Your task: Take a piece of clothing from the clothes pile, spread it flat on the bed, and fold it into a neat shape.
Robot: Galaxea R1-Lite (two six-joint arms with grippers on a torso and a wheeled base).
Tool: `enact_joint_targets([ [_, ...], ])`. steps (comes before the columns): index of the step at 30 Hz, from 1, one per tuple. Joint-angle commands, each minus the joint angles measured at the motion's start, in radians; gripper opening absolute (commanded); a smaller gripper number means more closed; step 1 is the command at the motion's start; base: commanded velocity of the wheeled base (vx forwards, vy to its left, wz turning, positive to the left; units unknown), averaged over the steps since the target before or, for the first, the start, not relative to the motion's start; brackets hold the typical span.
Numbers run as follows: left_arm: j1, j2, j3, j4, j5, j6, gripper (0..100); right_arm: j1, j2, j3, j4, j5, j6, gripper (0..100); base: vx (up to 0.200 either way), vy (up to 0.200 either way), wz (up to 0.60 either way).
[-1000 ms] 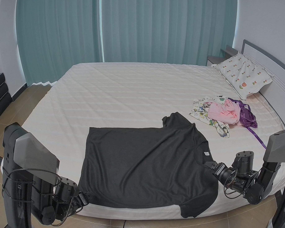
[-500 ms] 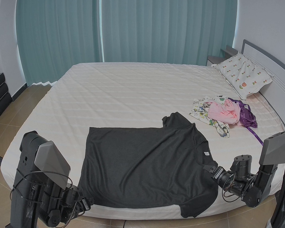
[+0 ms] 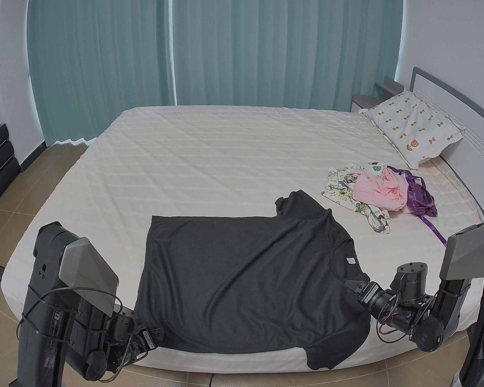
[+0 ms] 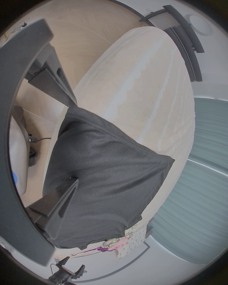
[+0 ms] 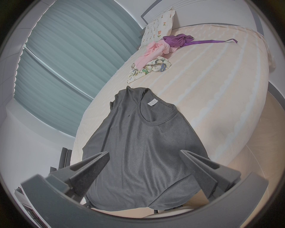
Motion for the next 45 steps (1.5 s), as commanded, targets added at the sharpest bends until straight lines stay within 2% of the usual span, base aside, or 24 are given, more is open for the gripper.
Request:
enact_joint_targets([
  [1, 0.01, 0.002, -0.003, -0.018, -0.014, 0.002, 100, 0.001, 0.001, -0.001, 0.0, 0.0, -0.001, 100, 0.0, 0.0, 0.0],
  [14, 0.035, 0.004, -0.042, -0.018, -0.027, 0.0, 100, 0.007, 0.001, -0.001, 0.0, -0.002, 0.0, 100, 0.0, 0.0, 0.0],
  [15, 0.035, 0.004, -0.042, -0.018, -0.025, 0.0, 0, 0.007, 0.001, -0.001, 0.0, -0.002, -0.001, 100, 0.0, 0.0, 0.0],
  [20, 0.044, 0.002, -0.04, -0.018, 0.006, 0.005, 0, 0.007, 0.009, 0.005, 0.0, -0.003, -0.004, 100, 0.0, 0.0, 0.0],
  [21, 0.061, -0.005, -0.025, -0.018, 0.058, -0.004, 0, 0.004, 0.014, 0.0, 0.0, -0.003, -0.017, 100, 0.0, 0.0, 0.0],
  [25, 0.061, -0.056, 0.006, -0.018, 0.058, -0.033, 0, -0.002, 0.011, -0.006, 0.0, 0.002, -0.03, 100, 0.0, 0.0, 0.0],
  [29, 0.06, -0.162, 0.0, -0.018, 0.055, -0.024, 0, -0.018, 0.034, -0.038, 0.001, 0.029, -0.107, 100, 0.0, 0.0, 0.0],
  [34, 0.05, -0.173, -0.022, -0.018, 0.047, -0.007, 0, -0.044, 0.072, -0.109, 0.035, 0.084, -0.187, 100, 0.0, 0.0, 0.0],
  [37, 0.037, -0.15, -0.042, -0.018, 0.036, -0.09, 0, -0.07, 0.095, -0.198, 0.113, 0.097, -0.21, 100, 0.0, 0.0, 0.0],
  [40, 0.035, -0.143, -0.042, -0.018, 0.036, -0.096, 0, -0.079, 0.095, -0.205, 0.115, 0.098, -0.207, 100, 0.0, 0.0, 0.0],
  [41, 0.037, -0.139, -0.037, -0.018, 0.026, -0.109, 0, -0.114, 0.103, -0.201, 0.127, 0.101, -0.21, 100, 0.0, 0.0, 0.0],
  [43, 0.037, -0.134, -0.036, -0.018, 0.021, -0.113, 0, -0.121, 0.109, -0.201, 0.127, 0.101, -0.213, 100, 0.0, 0.0, 0.0],
  [45, 0.032, -0.119, -0.046, -0.018, 0.015, -0.161, 0, -0.125, 0.133, -0.199, 0.132, 0.107, -0.214, 100, 0.0, 0.0, 0.0],
])
